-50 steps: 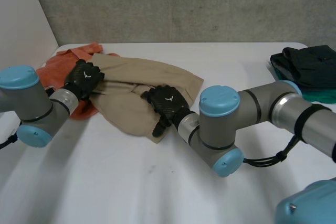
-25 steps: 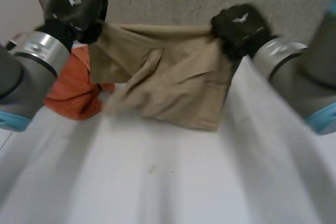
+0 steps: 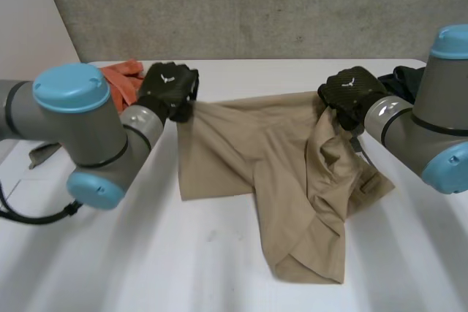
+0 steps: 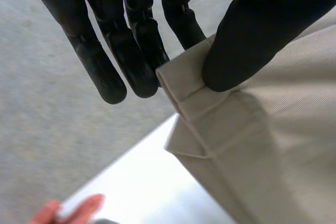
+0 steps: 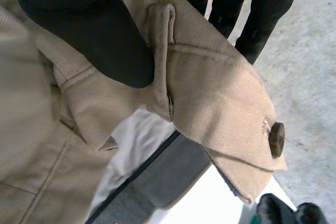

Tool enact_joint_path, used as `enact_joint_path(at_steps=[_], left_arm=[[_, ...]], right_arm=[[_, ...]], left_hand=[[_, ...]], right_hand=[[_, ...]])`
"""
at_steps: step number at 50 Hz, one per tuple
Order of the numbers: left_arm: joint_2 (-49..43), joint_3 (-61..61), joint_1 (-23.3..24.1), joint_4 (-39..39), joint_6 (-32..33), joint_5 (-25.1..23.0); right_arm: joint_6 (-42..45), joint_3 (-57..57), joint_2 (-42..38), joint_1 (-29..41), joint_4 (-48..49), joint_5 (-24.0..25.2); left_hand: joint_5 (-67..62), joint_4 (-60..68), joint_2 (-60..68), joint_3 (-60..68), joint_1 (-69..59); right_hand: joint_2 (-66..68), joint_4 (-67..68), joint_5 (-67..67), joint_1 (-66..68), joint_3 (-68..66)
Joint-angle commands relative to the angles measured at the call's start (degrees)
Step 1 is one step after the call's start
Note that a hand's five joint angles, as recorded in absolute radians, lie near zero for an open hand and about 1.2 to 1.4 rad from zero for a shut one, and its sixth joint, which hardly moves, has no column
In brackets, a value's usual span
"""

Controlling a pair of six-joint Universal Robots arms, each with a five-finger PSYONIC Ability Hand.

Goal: Fold the laundry.

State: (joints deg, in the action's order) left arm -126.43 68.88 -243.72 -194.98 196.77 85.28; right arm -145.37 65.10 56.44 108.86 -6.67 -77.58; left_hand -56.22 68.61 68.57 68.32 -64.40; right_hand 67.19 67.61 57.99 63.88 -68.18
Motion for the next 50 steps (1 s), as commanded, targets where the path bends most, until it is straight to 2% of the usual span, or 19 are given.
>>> enact_joint_path(at_steps=[1,3,6,7,8,9,11,12,18,25,29,33,36,41,46,50], left_arm=[[-4.96,-8.75,-4.66,-6.37,9.41,2.52],[-5.75,-10.51,-5.27,-8.39,11.0,3.14],[-7.95,-13.33,-5.89,-11.64,11.62,3.06],[-8.3,-13.5,-5.89,-12.09,11.62,2.79],[-8.65,-13.51,-5.72,-12.35,11.71,2.27],[-8.74,-13.25,-5.71,-12.35,11.71,1.65],[-8.66,-12.72,-5.28,-12.35,11.62,0.34],[-8.48,-11.32,-5.1,-12.35,11.88,-0.45],[-4.8,-3.85,-3.96,-12.79,11.88,-0.46],[6.8,9.15,-0.71,-10.78,11.53,2.26],[13.39,17.24,2.01,-6.56,10.74,5.16],[16.39,23.04,6.49,-2.61,6.54,6.13],[16.3,23.93,7.91,-1.63,3.46,6.13],[13.42,22.71,8.17,-1.63,-1.73,6.74],[6.12,18.67,8.0,-1.02,-1.74,7.97],[2.78,16.38,7.73,-1.19,-1.56,10.08]], right_arm=[[-5.27,0.12,0.52,2.58,4.99,0.06],[-7.2,-0.06,0.52,3.03,7.89,-0.03],[-9.32,-0.67,-0.27,3.38,11.07,-0.29],[-9.41,-0.67,-0.54,3.47,11.07,-0.2],[-9.06,-0.76,-1.41,3.55,10.89,-0.12],[-8.97,-0.85,-1.85,3.56,10.81,-0.2],[-9.06,-1.02,-2.21,3.56,10.72,-0.2],[-9.06,-0.94,-1.95,3.56,10.63,-0.29],[-8.71,0.38,2.27,3.2,8.96,-1.69],[-7.65,1.88,5.61,2.85,1.23,-1.96],[-7.12,3.19,5.7,2.94,-0.71,-1.87],[-7.21,3.2,4.57,3.29,-0.53,-1.43],[-7.74,2.5,2.29,3.38,-0.18,-1.08],[-9.84,-3.13,-5.89,3.56,1.49,-1.26],[-12.83,-4.89,-10.47,3.73,1.22,-1.52],[-12.92,-1.12,-9.33,3.73,1.05,-1.52]], left_hand=[[-13.78,11.39,11.43,11.68,-15.6],[-13.78,11.39,11.43,11.68,-15.6],[-13.78,11.39,11.43,11.68,-15.6],[-13.78,11.39,11.43,11.68,-15.6],[-13.47,11.08,11.12,11.37,-15.29],[0.02,-2.41,-2.37,-2.12,-1.8],[33.62,-36.01,-35.97,-35.72,31.8],[56.22,-58.61,-58.57,-58.32,54.4],[53.65,-56.05,-56.0,-55.75,51.83],[51.13,-53.52,-53.48,-53.23,49.31],[49.11,-51.5,-51.46,-51.21,47.29],[48.43,-50.83,-50.79,-50.53,46.61],[48.43,-50.83,-50.79,-50.53,46.61],[48.43,-50.83,-50.79,-50.53,46.61],[47.93,-50.32,-50.28,-50.03,46.11],[46.75,-49.15,-49.11,-48.85,44.93]], right_hand=[[12.81,12.39,12.01,16.12,-11.82],[12.81,12.39,12.01,16.12,-11.82],[-46.15,-46.56,-46.95,-42.84,47.14],[-57.19,-57.61,-57.99,-53.88,58.18],[-57.19,-57.61,-57.99,-53.88,58.18],[-57.19,-57.61,-57.99,-53.88,58.18],[-57.19,-57.61,-57.99,-53.88,58.18],[-57.19,-57.61,-57.99,-53.88,58.18],[-57.19,-57.61,-57.99,-53.88,58.18],[-57.19,-57.61,-57.99,-53.88,58.18],[-57.19,-57.61,-57.99,-53.88,58.18],[-56.1,-56.52,-56.9,-52.79,57.09],[-54.59,-55.01,-55.39,-51.28,55.58],[-54.08,-54.5,-54.88,-50.77,55.07],[-54.08,-54.5,-54.88,-50.77,55.07],[-51.39,-51.81,-52.19,-48.08,52.38]])
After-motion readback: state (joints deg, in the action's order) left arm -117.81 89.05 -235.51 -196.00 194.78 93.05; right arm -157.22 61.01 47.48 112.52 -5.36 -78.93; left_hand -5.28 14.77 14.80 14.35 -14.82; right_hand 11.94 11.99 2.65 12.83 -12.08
